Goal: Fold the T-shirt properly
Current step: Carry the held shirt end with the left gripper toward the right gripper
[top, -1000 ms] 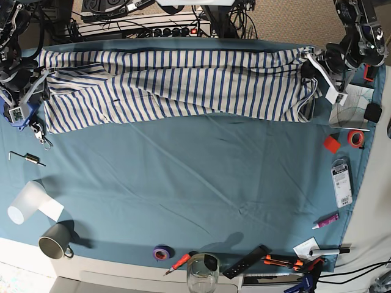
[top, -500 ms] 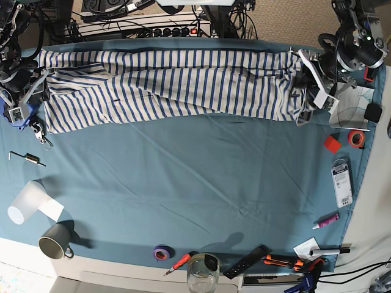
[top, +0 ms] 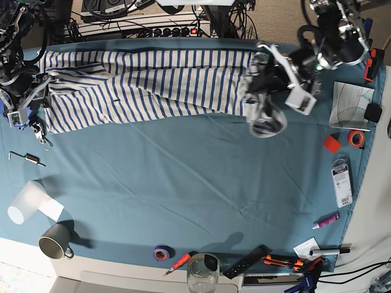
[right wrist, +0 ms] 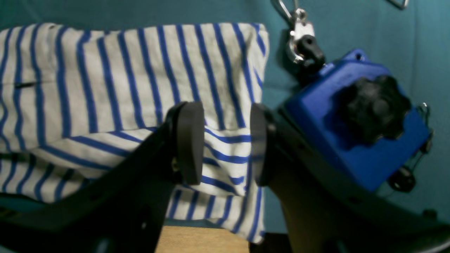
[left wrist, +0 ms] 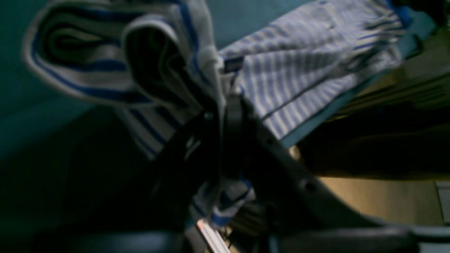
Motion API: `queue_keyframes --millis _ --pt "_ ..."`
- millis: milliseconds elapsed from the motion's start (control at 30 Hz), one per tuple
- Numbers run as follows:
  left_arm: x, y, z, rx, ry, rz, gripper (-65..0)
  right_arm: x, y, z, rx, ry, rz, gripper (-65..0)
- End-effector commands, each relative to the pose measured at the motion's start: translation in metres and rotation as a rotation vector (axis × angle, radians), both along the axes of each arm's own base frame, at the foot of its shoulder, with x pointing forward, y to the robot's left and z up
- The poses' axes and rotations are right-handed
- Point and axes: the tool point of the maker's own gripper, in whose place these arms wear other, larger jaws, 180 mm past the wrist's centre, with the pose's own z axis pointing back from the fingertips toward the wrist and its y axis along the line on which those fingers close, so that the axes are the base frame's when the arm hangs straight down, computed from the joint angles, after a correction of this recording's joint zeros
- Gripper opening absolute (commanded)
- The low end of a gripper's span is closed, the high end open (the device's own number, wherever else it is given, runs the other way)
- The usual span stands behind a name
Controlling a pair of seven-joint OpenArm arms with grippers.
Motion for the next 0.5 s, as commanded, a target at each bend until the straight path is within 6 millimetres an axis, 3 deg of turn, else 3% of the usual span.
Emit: queue_keyframes --millis 0,267,467 --pt "0.002 -0.014 0.011 -0.030 -0.045 -0.033 -65.0 0.006 -0.002 0.012 -0.017 -0.040 0.006 -42.8" --pt "-0.011 -0.096 0.013 -0.001 -0.087 -0.236 -65.0 0.002 -0.011 0.007 -0.054 -0.017 -0.032 -42.8" --pt "-0.015 -0.155 0.032 -0.020 -0.165 -0.302 -65.0 0.001 -0.015 0.007 -0.060 -0.015 -0.063 -42.8"
